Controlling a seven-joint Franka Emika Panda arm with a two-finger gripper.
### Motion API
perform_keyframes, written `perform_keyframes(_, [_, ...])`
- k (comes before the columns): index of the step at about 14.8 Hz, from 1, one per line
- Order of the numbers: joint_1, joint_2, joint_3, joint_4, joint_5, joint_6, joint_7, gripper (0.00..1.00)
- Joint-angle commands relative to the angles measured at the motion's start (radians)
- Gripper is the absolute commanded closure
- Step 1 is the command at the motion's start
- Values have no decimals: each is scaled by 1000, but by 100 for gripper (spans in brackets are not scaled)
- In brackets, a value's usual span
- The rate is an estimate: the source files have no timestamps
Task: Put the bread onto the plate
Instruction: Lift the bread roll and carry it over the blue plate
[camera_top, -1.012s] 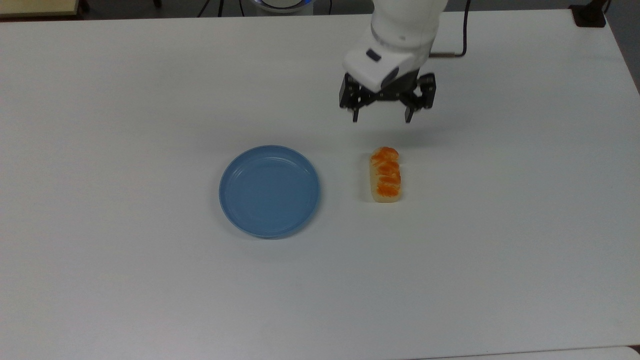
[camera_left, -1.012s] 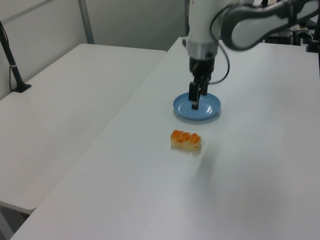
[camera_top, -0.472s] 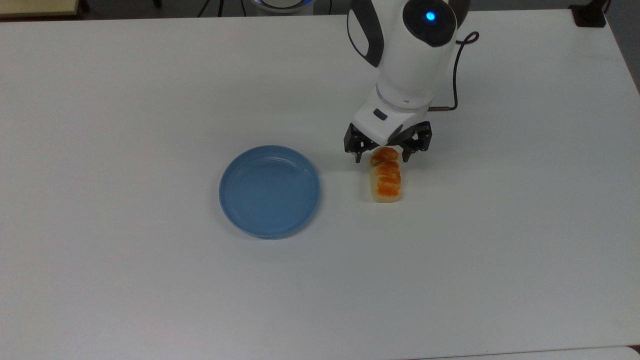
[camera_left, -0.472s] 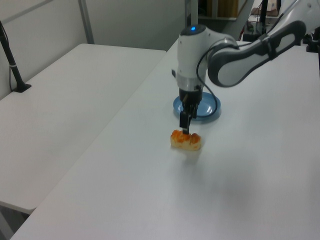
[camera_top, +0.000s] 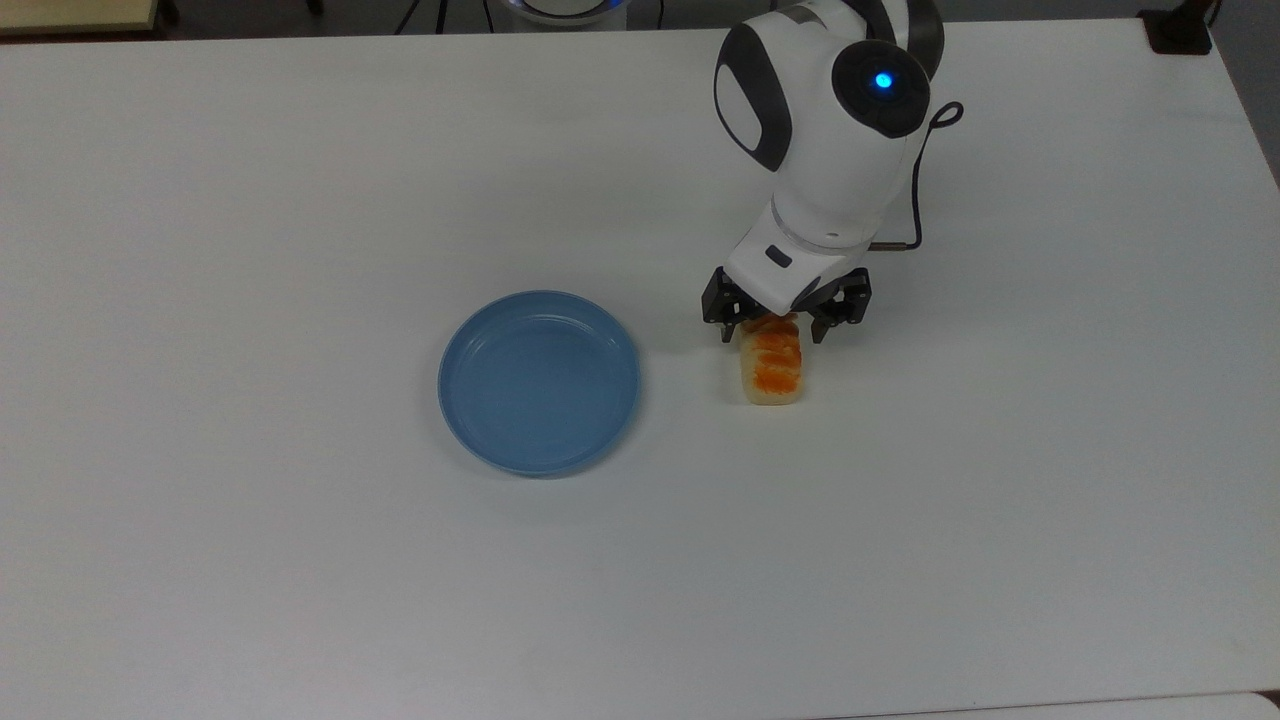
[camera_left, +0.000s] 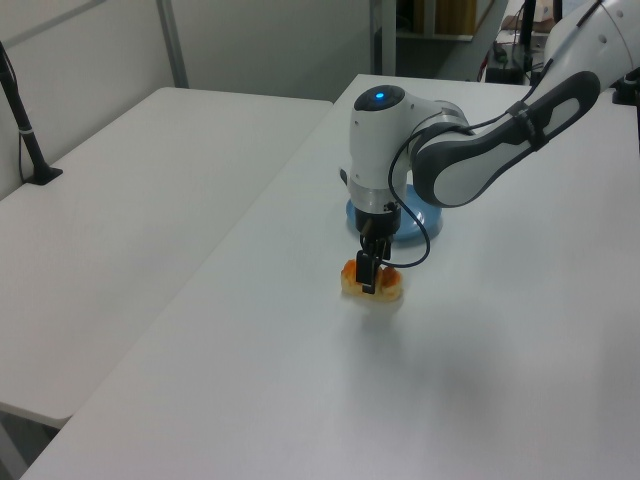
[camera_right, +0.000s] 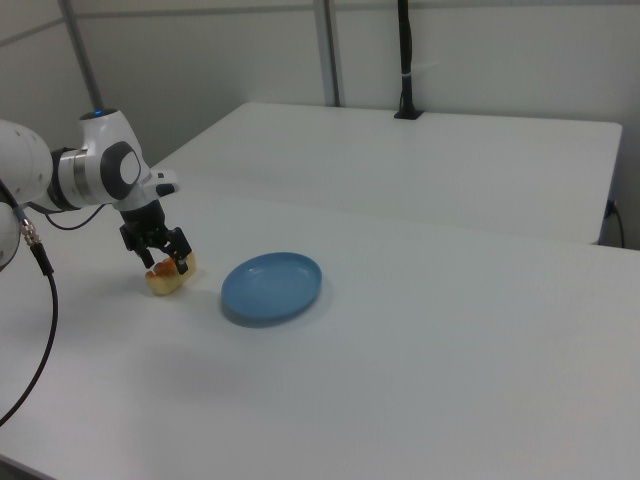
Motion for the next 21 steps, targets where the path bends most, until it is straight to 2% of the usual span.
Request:
perform_keyframes(1, [6,27,-9,23,-38,20,22,3])
perform_keyframes(5, [9,44,-10,20,-38,51,25,34])
perform_keyframes(7, [9,43,-9,20,-35,51,26,56])
perform_keyframes(8, [8,41,-9,21,-34,50,25,60])
perform_keyframes(12, [3,-9,-10,23,-35,37,14,60])
perform_keyframes(16, [-9,-40,-15,23,-37,-4,-55,60])
perform_keyframes(18, [-37,-61,-24,23,-34,-36,-131,60])
perform_keyframes(21, [-154,-95,-41,43,-22,-78,-312,60])
